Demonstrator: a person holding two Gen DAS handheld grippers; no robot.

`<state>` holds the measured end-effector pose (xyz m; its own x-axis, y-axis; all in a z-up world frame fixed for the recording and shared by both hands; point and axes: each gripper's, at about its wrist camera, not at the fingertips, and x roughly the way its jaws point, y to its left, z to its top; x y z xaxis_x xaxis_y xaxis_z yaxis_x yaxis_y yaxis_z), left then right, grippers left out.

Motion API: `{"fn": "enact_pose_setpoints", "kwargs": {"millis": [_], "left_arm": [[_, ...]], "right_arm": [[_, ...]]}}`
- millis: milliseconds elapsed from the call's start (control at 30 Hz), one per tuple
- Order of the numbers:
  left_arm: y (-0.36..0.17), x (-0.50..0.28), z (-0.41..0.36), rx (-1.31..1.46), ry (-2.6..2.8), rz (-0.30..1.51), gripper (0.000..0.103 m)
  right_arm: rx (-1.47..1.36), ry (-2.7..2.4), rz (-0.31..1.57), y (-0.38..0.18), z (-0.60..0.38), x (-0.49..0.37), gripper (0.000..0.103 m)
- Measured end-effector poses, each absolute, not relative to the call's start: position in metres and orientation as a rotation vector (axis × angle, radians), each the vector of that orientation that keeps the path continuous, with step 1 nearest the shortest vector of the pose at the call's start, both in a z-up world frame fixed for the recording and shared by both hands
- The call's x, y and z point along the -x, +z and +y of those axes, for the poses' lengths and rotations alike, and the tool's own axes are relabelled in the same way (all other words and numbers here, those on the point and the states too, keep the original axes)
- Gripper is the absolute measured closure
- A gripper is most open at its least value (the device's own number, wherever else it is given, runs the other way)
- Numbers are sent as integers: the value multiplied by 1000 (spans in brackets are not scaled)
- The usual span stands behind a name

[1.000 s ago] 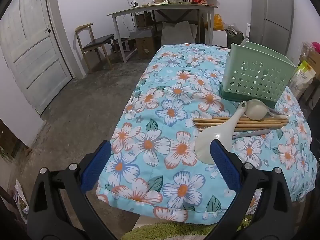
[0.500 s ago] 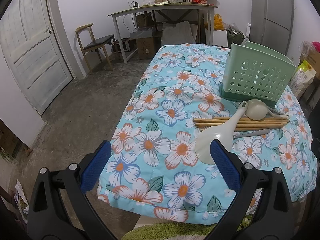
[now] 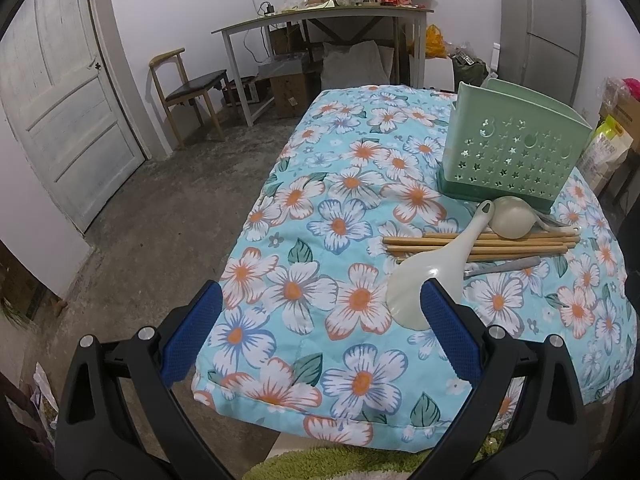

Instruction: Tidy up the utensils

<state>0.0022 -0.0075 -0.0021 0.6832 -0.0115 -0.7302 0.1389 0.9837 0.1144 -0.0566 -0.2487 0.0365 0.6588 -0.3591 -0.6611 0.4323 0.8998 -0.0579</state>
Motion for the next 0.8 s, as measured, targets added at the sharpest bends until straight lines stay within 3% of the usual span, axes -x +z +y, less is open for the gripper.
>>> {"fn": "enact_pose_setpoints", "kwargs": {"millis": [800], "left_arm": [[3,2,8,-141,-51,807,7]], "right_arm": [[-135,-408,703,40,-250,42,5]]}}
